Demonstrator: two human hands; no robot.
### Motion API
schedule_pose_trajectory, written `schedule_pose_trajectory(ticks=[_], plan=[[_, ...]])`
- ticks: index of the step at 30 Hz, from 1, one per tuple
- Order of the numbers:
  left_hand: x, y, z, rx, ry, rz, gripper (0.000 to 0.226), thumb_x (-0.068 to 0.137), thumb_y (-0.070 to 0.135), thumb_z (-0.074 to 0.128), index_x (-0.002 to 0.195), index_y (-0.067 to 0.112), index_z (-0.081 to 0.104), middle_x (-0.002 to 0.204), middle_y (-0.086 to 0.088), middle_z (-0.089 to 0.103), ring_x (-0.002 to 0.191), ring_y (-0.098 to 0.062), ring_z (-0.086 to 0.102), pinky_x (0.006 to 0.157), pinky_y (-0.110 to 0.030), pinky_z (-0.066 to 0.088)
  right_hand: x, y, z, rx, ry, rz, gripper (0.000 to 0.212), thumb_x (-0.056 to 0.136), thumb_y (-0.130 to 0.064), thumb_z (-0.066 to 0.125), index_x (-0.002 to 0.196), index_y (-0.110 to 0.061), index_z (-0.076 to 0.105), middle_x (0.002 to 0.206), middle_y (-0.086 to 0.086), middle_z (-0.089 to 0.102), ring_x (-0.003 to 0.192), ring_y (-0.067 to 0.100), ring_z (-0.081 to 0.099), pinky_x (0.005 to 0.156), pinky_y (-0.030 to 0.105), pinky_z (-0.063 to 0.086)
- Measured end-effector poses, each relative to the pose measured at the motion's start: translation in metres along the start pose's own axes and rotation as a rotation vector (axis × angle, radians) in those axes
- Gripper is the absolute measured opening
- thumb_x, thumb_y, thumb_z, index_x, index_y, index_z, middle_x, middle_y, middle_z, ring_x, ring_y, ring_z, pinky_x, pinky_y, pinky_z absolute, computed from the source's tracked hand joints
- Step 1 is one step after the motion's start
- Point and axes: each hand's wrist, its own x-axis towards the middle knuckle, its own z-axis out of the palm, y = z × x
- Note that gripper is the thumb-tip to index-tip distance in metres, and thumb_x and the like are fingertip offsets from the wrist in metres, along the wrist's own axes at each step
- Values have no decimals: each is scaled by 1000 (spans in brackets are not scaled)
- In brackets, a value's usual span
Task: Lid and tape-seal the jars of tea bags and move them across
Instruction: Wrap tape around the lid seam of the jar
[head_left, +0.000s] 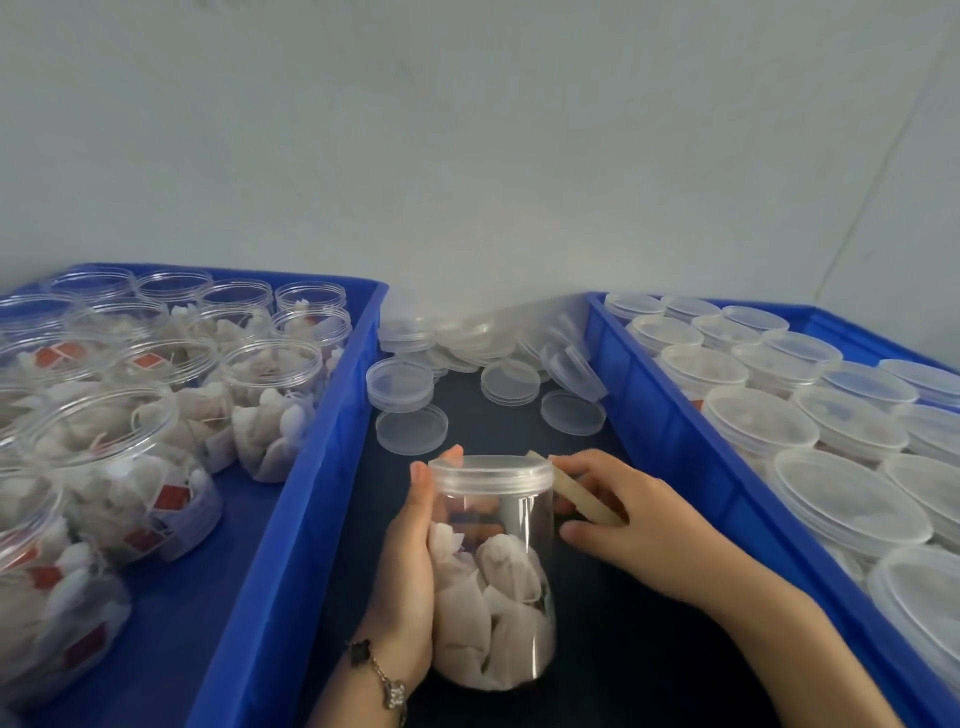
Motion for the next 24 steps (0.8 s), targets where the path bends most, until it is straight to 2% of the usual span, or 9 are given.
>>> schedule_pose_trajectory(ticks=[3,5,7,9,14,16,19,21,24], plan=[[-1,1,2,-47,26,5,57,70,67,44,109,34,68,97,-10,74,82,-23,72,64,-31,54,-6,0,5,149,35,-81,49,76,-74,41,124,-63,37,79,-17,65,70,4,63,66,21,52],[-1,3,1,-31,36,15,53,74,66,40,98,33,74,93,-9,74,78,-22,72,62,-28,54,-8,-3,9,135,95,-116,58,71,-81,30,125,-62,35,67,-19,61,63,1,60,60,14,47],[0,4,-2,31,28,-7,56,75,66,35,86,31,77,87,-10,74,75,-23,72,59,-27,56,-8,-8,10,108,148,-81,46,66,-80,24,110,-73,35,64,-25,59,65,-5,58,61,10,45],[0,8,-4,108,18,-39,67,73,69,34,89,21,77,88,-11,74,79,-25,72,65,-31,57,-9,-13,12,46,189,-14,38,62,-81,21,97,-79,33,69,-33,60,70,-11,58,63,13,47],[4,12,-12,319,126,24,68,71,70,34,105,22,67,95,-7,73,88,-22,70,85,-42,54,-15,-17,15,-167,244,24,55,71,-77,21,124,-68,34,91,-19,69,68,-4,59,68,20,52],[5,13,-14,352,190,65,67,70,69,35,105,22,67,91,-7,72,83,-18,70,80,-37,56,-16,-18,16,-239,262,-1,59,74,-75,18,130,-64,33,83,-19,68,69,-2,59,65,18,50],[1,15,-10,340,324,241,37,83,50,44,111,34,62,78,3,68,63,1,66,54,-14,51,-17,-23,17,-302,286,-34,64,74,-75,13,134,-61,30,64,-26,56,66,-3,54,57,12,40],[-4,13,-10,382,363,295,32,89,52,43,114,40,60,80,10,70,68,1,66,57,-17,51,-19,-26,19,-323,297,-33,64,75,-75,12,134,-60,28,70,-28,59,71,-2,56,58,13,40],[-12,10,-6,554,224,279,70,65,80,48,128,51,41,90,29,65,82,11,60,70,-17,44,-19,-30,18,-383,305,-11,60,79,-73,14,136,-59,26,98,-19,67,89,5,60,65,20,42]])
